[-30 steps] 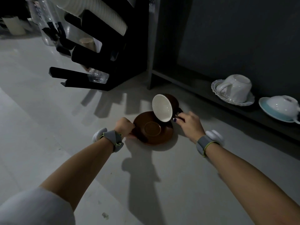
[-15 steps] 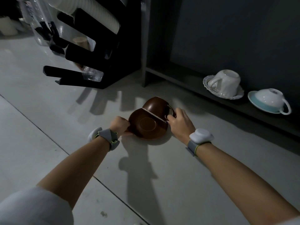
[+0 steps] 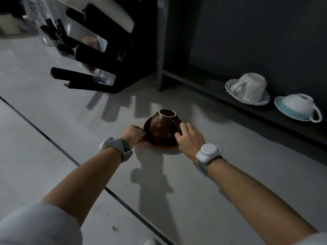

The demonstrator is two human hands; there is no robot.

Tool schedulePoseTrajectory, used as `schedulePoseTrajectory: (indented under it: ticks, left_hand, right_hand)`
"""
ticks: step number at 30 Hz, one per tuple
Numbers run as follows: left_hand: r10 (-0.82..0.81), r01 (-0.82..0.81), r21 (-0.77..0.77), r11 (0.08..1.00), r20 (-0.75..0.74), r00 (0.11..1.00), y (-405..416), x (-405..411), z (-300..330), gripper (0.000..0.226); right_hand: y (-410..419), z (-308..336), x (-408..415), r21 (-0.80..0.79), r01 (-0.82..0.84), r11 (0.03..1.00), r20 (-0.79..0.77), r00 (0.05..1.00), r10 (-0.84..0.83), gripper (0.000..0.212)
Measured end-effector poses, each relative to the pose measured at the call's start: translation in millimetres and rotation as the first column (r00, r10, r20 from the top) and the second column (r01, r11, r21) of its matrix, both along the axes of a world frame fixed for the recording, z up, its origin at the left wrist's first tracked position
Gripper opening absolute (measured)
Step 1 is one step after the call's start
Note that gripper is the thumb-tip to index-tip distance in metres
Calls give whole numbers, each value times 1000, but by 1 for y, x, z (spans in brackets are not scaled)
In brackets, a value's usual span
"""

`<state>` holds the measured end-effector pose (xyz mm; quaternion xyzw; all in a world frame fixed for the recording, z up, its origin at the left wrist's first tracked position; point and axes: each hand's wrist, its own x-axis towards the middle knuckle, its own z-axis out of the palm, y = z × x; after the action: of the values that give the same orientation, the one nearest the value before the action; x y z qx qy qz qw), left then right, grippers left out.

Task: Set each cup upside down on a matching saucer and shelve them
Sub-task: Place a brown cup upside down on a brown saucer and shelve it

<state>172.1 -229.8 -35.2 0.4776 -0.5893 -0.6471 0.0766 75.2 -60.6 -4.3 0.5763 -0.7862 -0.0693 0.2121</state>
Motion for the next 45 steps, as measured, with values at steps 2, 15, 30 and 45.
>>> schedulePoseTrajectory:
  ticks: [2, 15, 30, 45]
  left_hand:
    - [-8, 8, -1, 1000, -6, 1000, -2, -1, -1, 27]
    - [-24, 24, -28, 999, 5, 1000, -2, 0, 0, 29]
    - [-57, 57, -20, 998, 12, 998, -1, -2, 4, 27]
    - [-73, 74, -37, 997, 38, 997, -3, -1, 3, 26]
  right_hand:
    - [0, -3, 3, -9, 6, 1000, -13, 1000, -6, 9]
    - [-2, -9, 17, -4, 90, 996, 78, 993, -89, 19]
    - [4, -15, 23, 38, 239, 970, 106, 965, -242, 5]
    - [8, -19, 13, 97, 251, 963, 128, 956, -262, 30]
